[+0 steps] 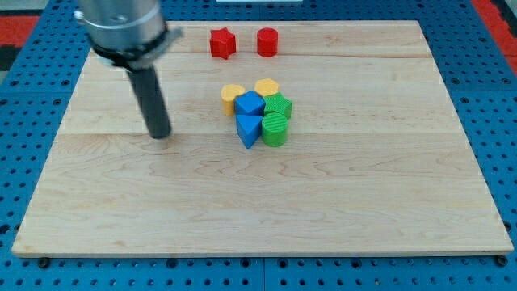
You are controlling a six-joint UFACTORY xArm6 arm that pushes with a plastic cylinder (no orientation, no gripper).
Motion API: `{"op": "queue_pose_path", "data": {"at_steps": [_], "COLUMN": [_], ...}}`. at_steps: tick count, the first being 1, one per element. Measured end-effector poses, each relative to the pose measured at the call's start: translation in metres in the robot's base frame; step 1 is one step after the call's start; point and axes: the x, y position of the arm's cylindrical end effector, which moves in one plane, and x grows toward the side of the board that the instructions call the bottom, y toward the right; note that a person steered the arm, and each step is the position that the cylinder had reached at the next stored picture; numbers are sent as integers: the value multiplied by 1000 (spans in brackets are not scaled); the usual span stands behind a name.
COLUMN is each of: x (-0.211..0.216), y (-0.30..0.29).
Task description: Slide the red circle towards the yellow heart
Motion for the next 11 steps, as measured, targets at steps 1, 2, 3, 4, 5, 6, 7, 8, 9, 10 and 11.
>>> {"op": "queue_pose_path", "data": {"at_steps": [1, 2, 3, 4, 5, 6, 7, 8, 9, 10, 11], "x": [-61, -126, -186, -238, -237, -236, -237, -226, -206, -195, -175], "y": [-31, -36, -13, 49, 76, 170, 246, 249, 224, 174, 132]}}
